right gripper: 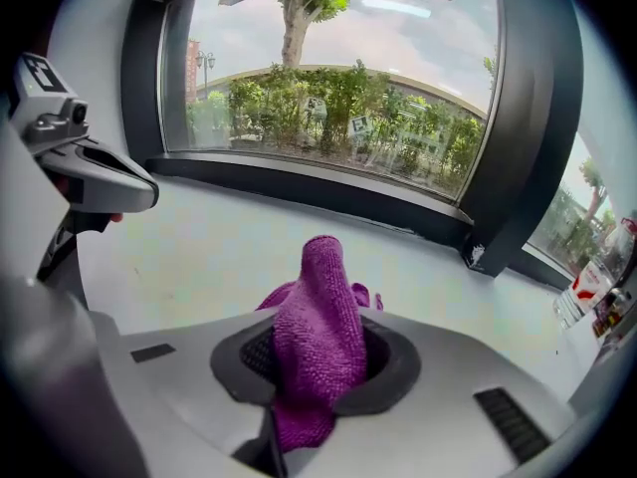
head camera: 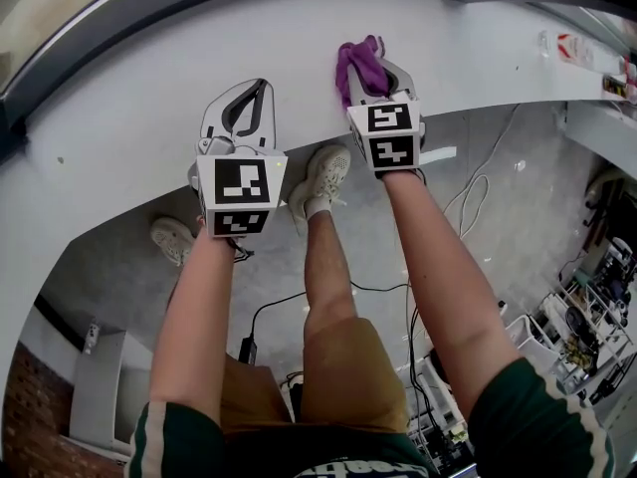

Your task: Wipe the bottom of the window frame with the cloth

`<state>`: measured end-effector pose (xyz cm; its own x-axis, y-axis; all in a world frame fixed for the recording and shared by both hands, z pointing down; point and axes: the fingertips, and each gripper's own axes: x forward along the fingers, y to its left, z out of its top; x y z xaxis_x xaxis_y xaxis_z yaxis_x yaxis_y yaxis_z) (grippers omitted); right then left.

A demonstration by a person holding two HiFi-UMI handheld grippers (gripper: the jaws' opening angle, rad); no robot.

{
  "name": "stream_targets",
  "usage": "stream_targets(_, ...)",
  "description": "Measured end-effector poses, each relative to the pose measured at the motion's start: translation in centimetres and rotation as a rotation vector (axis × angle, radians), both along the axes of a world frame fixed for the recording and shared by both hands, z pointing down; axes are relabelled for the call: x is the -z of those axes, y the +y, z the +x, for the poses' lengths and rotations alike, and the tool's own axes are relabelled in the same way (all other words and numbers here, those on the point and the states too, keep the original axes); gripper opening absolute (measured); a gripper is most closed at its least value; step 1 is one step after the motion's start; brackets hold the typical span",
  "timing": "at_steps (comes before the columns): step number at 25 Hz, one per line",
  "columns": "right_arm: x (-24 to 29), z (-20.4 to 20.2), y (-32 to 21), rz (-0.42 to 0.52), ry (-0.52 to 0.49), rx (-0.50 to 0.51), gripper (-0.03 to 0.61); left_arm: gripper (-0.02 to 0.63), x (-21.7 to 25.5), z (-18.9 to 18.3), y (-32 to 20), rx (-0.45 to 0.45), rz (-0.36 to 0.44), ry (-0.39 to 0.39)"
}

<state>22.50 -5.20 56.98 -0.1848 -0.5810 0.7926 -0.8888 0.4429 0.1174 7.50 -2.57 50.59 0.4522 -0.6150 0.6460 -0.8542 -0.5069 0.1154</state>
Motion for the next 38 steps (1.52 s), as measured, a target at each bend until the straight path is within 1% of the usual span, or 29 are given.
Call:
stream_targets(4,0.0,-1.7,0.1,0.009,-0.007,-0.021,0.084,0.008,-0.2,-2.5,0.2,0.014,0.002,-0.001)
stream_targets(15,-0.1,-8.1,1.2,0.002,-0.035,0.017,0.084,0.008,0.2,-7.0,0.9,0.035,0.009,0.004)
stream_targets(24,0.0,-12.7,1.9,-0.005,-0.06,0.042,0.084,0.009,0.5,-10.5,1.4,0.043,0.005,-0.013)
stream_targets(29,0.0,-14.3,2.0,-0.005,-0.069,0.04,0.084,0.008,0.0,-12.2,1.7,0.043,-0.007,-0.026)
stream_targets(34,-0.2,-15.3,2.1,-0.01,-0.078,0.037,0.084,0.008,-0.4,-13.2,1.9,0.046,-0.018,-0.024)
stream_targets(38,-0.1,-16.9,2.3,-0.016,-0.091,0.049,0.084,0.008,-0.6,-13.9,2.3,0.039,-0.026,-0.028)
